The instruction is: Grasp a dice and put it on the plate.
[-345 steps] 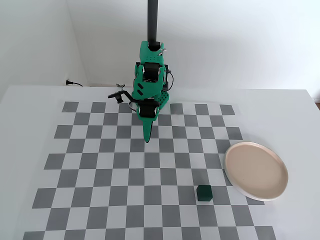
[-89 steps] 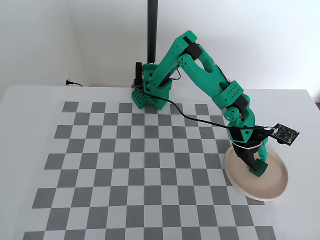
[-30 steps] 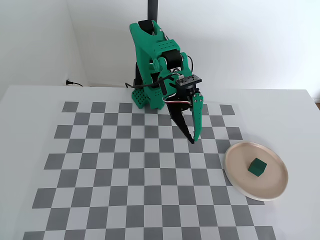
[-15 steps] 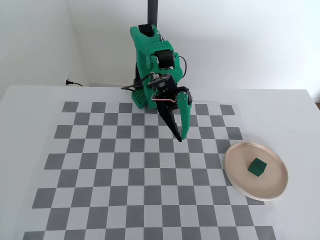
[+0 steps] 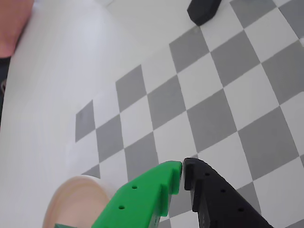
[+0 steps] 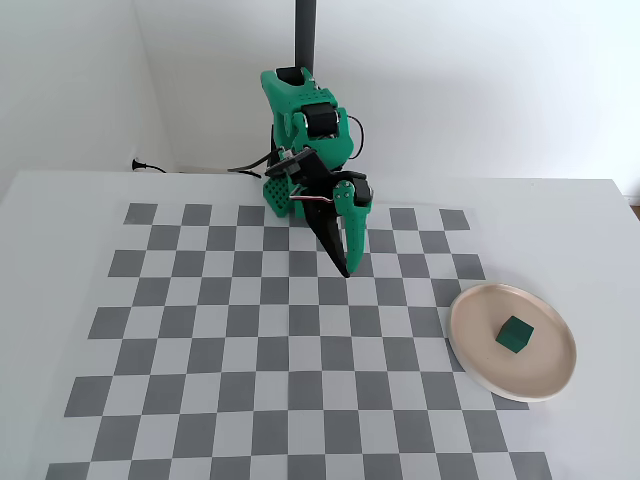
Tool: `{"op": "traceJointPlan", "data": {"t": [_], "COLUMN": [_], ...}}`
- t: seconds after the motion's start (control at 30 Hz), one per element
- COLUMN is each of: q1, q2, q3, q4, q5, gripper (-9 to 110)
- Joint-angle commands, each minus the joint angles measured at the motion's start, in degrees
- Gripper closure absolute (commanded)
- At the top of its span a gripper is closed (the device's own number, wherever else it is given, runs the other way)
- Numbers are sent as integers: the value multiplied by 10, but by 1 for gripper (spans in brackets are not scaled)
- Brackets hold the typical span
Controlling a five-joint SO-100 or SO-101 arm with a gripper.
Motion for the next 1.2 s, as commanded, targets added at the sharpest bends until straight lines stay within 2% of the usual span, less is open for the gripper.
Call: {"op": "traceJointPlan", "data": {"t": [0.0, 0.43, 0.63, 0.87, 0.97, 1.17], "q1": [13, 16, 19, 63, 74, 106], "q2": [30, 120, 120, 119, 119, 120], "q3": [5, 59, 71, 105, 134, 134], "q4": [-10, 48, 40, 24, 7, 68], "q5": [26, 88, 225, 312, 308, 354], "gripper": [106, 106, 106, 106, 106, 106]}}
